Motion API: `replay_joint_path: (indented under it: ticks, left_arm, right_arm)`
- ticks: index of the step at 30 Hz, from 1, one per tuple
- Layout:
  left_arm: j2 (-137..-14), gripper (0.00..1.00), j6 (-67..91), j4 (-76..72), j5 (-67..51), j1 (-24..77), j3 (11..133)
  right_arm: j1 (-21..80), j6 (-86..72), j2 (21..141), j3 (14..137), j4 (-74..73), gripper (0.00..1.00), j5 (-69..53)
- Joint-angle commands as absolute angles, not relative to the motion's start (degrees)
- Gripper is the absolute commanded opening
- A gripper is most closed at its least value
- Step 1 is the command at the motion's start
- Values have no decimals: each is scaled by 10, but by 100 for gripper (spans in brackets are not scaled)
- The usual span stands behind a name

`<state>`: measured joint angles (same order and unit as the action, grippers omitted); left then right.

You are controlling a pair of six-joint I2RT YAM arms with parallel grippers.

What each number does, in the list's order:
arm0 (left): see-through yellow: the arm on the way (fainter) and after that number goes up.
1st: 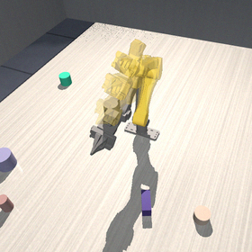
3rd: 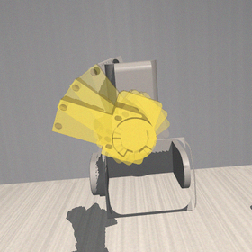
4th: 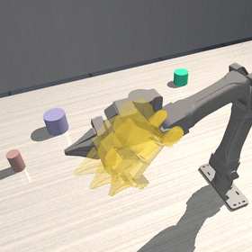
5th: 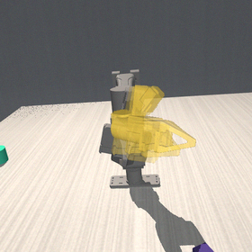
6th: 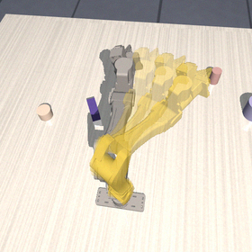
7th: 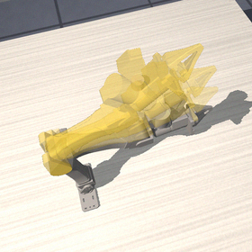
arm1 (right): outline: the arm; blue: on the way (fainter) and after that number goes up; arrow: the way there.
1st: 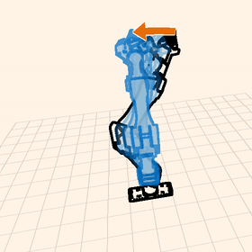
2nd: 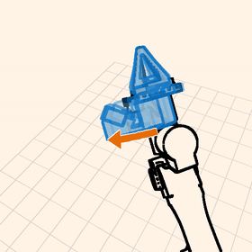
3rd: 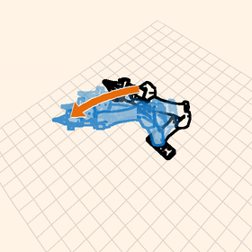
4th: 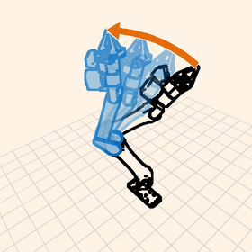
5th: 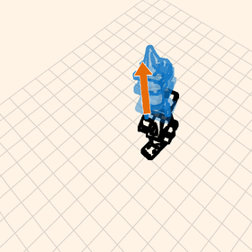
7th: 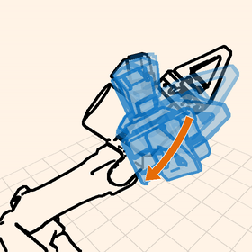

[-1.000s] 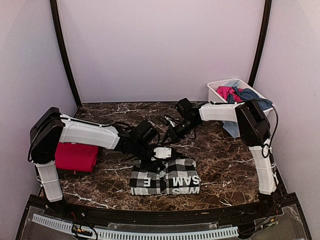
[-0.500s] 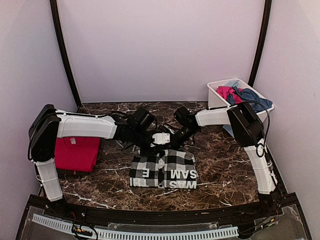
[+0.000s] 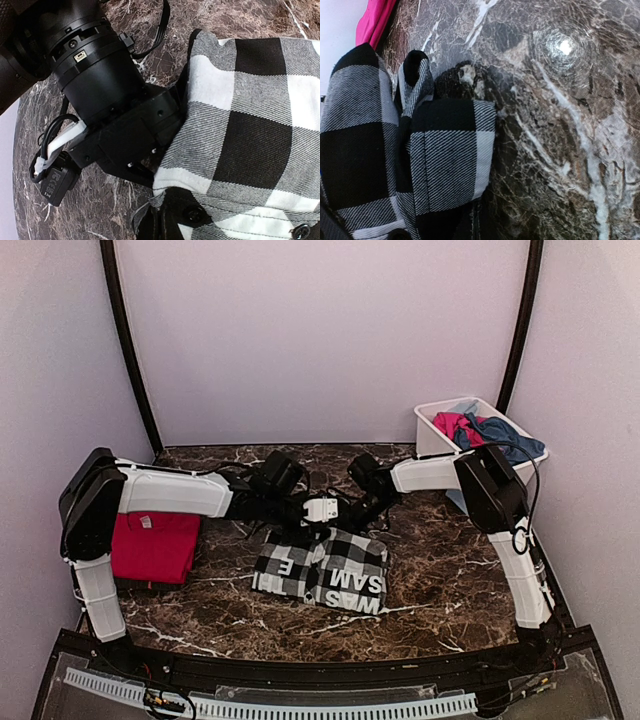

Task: Fold and stack the mixed laundry pile
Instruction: Adjust the 2/3-rectangle-folded shirt at the center of the board.

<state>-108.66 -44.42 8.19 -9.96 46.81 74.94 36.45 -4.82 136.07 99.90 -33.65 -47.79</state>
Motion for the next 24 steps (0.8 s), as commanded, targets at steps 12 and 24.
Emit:
replay_joint_path:
  ticks: [12, 24]
  left_arm:
    - [-1038, 0, -489, -90, -83, 475, 688]
    - [-1070, 23, -463, -160, -26, 478, 660]
  right_arm:
    - [365, -32, 1352, 1007, -366, 0, -456]
    - [285, -26, 1198, 1032, -438, 38, -346]
